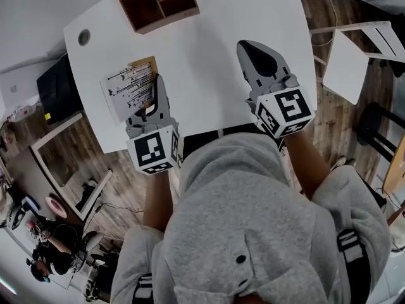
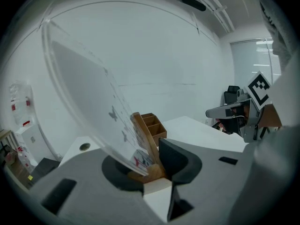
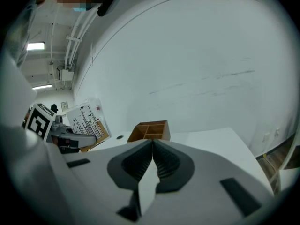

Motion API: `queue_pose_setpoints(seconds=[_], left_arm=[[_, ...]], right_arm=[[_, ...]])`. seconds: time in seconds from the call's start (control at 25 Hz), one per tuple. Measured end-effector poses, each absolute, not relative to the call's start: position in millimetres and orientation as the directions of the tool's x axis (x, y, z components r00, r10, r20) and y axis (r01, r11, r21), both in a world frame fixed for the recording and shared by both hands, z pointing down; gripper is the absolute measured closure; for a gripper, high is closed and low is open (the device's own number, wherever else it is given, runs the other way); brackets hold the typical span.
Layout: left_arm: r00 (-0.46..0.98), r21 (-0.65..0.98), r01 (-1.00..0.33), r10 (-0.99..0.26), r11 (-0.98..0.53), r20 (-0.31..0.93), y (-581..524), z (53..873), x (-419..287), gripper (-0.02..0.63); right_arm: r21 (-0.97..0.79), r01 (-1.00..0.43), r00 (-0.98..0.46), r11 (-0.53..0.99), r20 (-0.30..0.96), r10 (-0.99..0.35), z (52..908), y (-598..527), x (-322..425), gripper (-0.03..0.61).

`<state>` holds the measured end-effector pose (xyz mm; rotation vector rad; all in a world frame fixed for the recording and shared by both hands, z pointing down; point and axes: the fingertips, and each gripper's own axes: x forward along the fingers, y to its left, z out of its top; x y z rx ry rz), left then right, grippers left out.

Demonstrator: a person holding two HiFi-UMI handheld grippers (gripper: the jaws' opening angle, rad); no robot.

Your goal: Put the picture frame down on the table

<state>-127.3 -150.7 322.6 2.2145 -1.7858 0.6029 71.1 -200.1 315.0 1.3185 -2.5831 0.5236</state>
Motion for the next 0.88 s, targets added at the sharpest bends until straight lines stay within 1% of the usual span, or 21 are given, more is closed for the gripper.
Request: queue_pose_setpoints(seconds=[0.32, 0.6, 0.88], left_arm=[[0.205, -0.067, -0.961, -0.849, -0.270, 0.488, -160, 354, -122, 0.497], [0.226, -0.046, -0.957, -0.837, -0.286, 0.498, -160, 379, -134, 0.497], [0.231, -0.020, -0.959, -0.822, -0.282, 0.520, -171, 409, -141, 0.497]], right_arm=[[-0.184, -0.832, -0.551, 0.523, 0.375, -0.746, 337, -204, 75, 0.552], [-0.175, -0.834, -0.546, 0.524, 0.398, -0.737, 357, -197, 47, 0.552], [-0.165, -0.815, -0.566, 0.555, 0.433, -0.702, 388, -197, 24, 0.552]])
